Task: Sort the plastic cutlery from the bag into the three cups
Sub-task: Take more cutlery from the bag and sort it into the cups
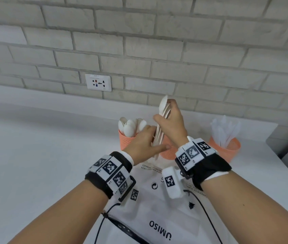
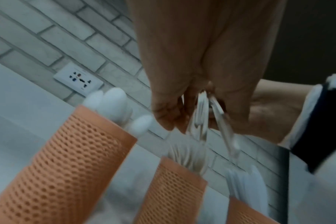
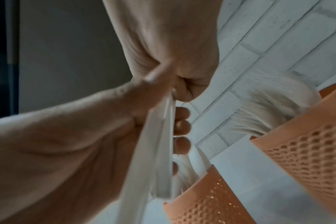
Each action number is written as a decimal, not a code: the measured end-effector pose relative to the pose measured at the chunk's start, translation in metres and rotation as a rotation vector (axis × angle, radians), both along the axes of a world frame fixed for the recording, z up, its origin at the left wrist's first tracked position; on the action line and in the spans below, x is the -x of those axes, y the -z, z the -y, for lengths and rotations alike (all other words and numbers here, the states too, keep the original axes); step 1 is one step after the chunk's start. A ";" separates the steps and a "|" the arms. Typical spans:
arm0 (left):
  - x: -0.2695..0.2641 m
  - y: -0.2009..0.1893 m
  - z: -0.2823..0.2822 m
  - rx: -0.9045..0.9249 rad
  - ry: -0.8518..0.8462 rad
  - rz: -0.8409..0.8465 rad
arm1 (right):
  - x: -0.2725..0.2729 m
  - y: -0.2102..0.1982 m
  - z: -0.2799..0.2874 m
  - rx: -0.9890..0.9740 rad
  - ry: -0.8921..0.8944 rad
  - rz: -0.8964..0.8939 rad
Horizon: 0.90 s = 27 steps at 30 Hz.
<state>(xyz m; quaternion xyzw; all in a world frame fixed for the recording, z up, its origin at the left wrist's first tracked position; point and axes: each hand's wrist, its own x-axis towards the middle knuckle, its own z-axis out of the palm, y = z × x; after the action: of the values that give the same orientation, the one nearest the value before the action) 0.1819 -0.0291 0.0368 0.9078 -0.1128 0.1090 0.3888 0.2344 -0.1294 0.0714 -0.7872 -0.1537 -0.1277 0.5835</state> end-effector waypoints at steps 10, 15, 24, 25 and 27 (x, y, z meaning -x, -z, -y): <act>-0.033 0.008 -0.088 0.070 -0.258 -0.126 | -0.027 0.001 -0.047 -0.283 0.089 0.270; -0.038 0.028 -0.088 0.082 -0.165 -0.207 | -0.033 0.025 -0.068 -0.166 0.023 0.251; -0.040 0.040 -0.094 0.277 -0.101 -0.178 | -0.032 0.055 -0.069 0.809 0.121 0.175; -0.039 0.041 -0.093 0.287 -0.094 -0.185 | -0.030 0.053 -0.069 0.861 0.085 0.131; -0.038 0.039 -0.093 0.284 -0.102 -0.202 | -0.027 0.043 -0.066 0.883 0.008 -0.001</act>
<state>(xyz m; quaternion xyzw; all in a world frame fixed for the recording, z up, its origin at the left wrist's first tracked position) 0.2204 0.0643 -0.0018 0.8548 -0.0105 0.0515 0.5163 0.2614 -0.0629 0.0288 -0.9617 -0.1900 -0.0515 0.1907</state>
